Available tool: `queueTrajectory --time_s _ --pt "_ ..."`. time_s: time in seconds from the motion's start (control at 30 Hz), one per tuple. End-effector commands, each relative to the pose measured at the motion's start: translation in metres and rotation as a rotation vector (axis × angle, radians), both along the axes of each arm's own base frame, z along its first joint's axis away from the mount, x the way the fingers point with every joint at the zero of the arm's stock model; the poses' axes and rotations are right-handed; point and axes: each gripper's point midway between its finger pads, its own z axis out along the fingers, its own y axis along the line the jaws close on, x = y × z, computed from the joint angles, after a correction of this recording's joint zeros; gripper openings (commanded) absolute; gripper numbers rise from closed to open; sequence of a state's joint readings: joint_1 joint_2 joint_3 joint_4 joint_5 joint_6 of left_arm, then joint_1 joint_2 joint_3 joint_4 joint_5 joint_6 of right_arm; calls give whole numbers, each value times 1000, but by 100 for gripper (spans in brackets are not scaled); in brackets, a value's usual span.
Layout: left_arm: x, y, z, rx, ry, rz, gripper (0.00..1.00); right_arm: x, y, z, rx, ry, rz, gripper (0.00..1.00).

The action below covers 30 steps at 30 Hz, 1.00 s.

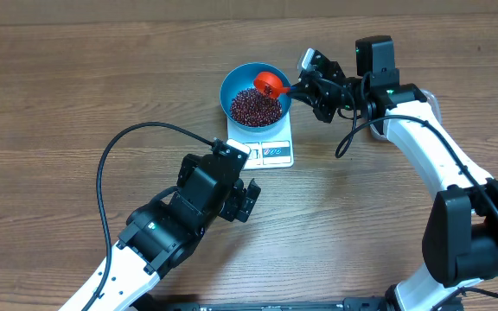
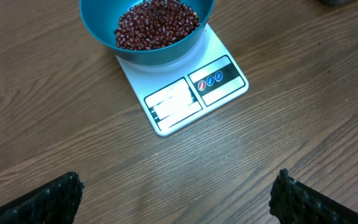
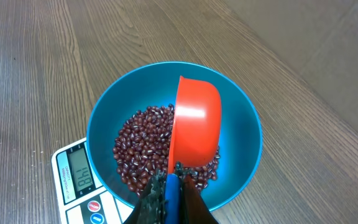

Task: Scoop item into bowl and weigh 150g on scale
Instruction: 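Tilt the scoop further to pour remaining beans into the bowl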

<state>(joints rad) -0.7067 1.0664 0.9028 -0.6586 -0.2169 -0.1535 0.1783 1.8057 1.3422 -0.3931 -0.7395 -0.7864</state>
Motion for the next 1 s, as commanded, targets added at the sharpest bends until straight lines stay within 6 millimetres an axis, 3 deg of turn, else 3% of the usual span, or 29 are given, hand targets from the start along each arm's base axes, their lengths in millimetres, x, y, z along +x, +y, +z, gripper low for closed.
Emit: queueTrajectory --time_s 0.0,0.97 --pt "0 -1 -4 11 7 -11 99 1 2 0 -3 -6 5 4" --pt "0 -1 -4 11 7 -11 99 2 2 0 -5 -11 3 4"
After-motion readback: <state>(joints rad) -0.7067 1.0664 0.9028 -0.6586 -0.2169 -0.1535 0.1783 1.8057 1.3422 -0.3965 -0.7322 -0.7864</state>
